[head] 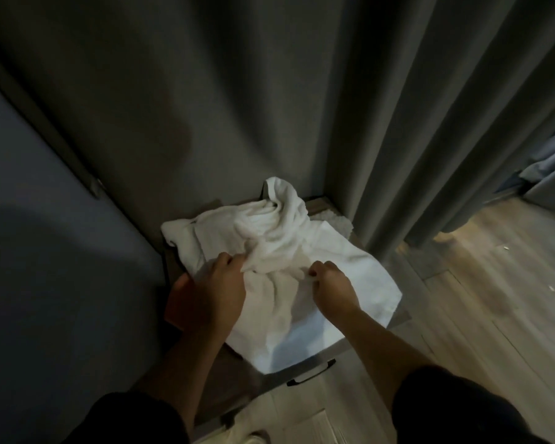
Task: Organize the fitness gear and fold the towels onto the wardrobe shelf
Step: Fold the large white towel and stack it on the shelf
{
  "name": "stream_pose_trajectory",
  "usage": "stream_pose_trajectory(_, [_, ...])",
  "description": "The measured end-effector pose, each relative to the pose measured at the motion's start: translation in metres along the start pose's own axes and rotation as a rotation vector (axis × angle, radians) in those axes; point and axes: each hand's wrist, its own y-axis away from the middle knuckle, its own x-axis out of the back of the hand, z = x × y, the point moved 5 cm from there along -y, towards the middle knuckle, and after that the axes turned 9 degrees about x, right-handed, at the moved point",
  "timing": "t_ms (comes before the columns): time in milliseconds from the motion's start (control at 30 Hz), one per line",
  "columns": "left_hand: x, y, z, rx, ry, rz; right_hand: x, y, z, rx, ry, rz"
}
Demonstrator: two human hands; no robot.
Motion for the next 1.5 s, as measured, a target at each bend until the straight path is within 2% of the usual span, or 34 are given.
stream_pose_trajectory(100, [0.064,-0.015,0.021,0.023,0.089,0.013,0.058,0.007,-0.029,0.071,-0.02,0.04])
stream_pose_trajectory(200, [0.139,-0.029,0.049,-0.013,0.049,0.137,0.133,0.012,-0.066,0.124,-0.053,0.137])
stream_pose_trajectory(300, [0.204,-0.044,0.065,0.036,0.14,0.102,0.208,0.022,-0.104,0.204,-0.094,0.222])
stream_pose_trajectory(467, [0.325,-0.05,0.084,0.08,0.478,0.264,0.33,0.044,-0.14,0.262,-0.165,0.396])
stream_pose_trajectory(533, [0.369,-0.048,0.096,0.071,0.594,0.287,0.363,0.053,-0.147,0.217,-0.223,0.391])
stream_pose_trajectory(667, [0.427,-0.038,0.114,0.016,0.641,0.287,0.404,0.074,-0.169,0.233,-0.322,0.367])
stream_pose_trajectory(833, [0.453,-0.022,0.129,-0.04,0.771,0.128,0.418,0.098,-0.197,0.315,-0.491,0.272])
stream_pose_trajectory(933, [0.48,-0.013,0.15,-0.176,0.839,0.127,0.433,0.1,-0.212,0.35,-0.555,0.264])
stream_pose_trajectory(1000, [0.499,-0.01,0.165,-0.229,0.855,0.128,0.444,0.1,-0.227,0.372,-0.647,0.201])
stream_pose_trajectory(1133, [0.52,-0.012,0.17,-0.178,0.956,0.078,0.462,0.099,-0.239,0.381,-0.655,0.219])
stream_pose_trajectory(1267, [0.5,-0.006,0.148,-0.122,1.074,-0.056,0.468,0.103,-0.229,0.364,-0.717,0.307])
stream_pose_trajectory(1400, [0.447,-0.001,0.126,-0.015,1.183,-0.341,0.474,0.1,-0.226,0.286,-0.754,0.426])
stream_pose_trajectory(1500, [0.421,0.004,0.131,-0.089,1.215,-0.436,0.477,0.098,-0.231,0.28,-0.765,0.439])
